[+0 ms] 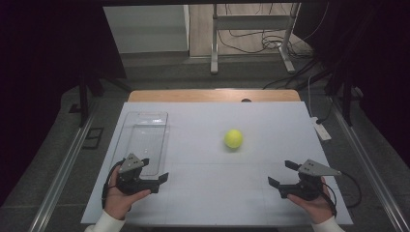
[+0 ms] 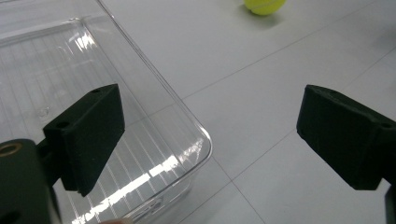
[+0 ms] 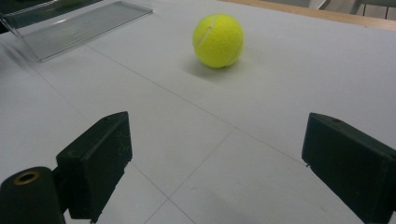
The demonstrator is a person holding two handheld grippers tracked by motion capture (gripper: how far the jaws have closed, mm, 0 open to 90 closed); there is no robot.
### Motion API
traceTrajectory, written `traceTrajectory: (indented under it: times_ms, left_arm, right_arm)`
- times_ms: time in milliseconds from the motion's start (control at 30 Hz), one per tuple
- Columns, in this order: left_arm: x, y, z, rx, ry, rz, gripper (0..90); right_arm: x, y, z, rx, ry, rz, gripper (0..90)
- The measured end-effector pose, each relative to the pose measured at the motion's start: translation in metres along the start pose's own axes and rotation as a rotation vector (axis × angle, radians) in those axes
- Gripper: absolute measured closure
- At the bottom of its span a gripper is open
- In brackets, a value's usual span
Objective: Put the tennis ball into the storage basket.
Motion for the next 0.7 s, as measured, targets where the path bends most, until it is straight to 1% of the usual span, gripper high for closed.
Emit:
traceTrajectory:
  times_ms: [67, 200, 400, 467, 567, 600, 700]
  left_arm:
    - [-0.002, -0.001, 0.000, 0.016, -0.001, -0.003, 8.3]
    - [-0.005, -0.004, 0.000, 0.044, -0.004, -0.029, 8.0]
    - [-0.011, -0.012, -0.001, 0.058, 0.014, -0.051, 8.4]
    - [-0.013, -0.016, -0.002, 0.069, 0.020, -0.054, 8.8]
    - [-0.015, -0.021, -0.003, 0.086, 0.020, -0.045, 9.2]
    - [-0.016, -0.023, -0.004, 0.090, 0.019, -0.038, 9.4]
    - [-0.017, -0.026, -0.006, 0.094, 0.019, -0.036, 9.5]
  right_arm:
    - [0.000, 0.000, 0.001, -0.001, 0.004, 0.001, 8.7]
    - [-0.001, 0.000, 0.000, 0.004, 0.006, 0.003, 8.8]
    - [-0.001, 0.000, -0.001, 0.007, 0.010, 0.003, 8.8]
    - [-0.001, 0.000, -0.001, 0.008, 0.010, 0.002, 8.8]
    - [0.000, 0.001, -0.001, 0.009, 0.010, 0.002, 8.8]
    - [0.000, 0.001, -0.001, 0.012, 0.012, 0.003, 8.8]
    - [-0.001, 0.001, -0.001, 0.012, 0.011, 0.003, 8.8]
Point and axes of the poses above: each handheld gripper's, and its own axes: z roughly backward along the jaws, y roughly out of its underside, x roughly to its left, the point moved 6 cm from there along -z, roughly forward along the jaws, and after that the axes turned 10 degrees about z, right-handed, at the moved point
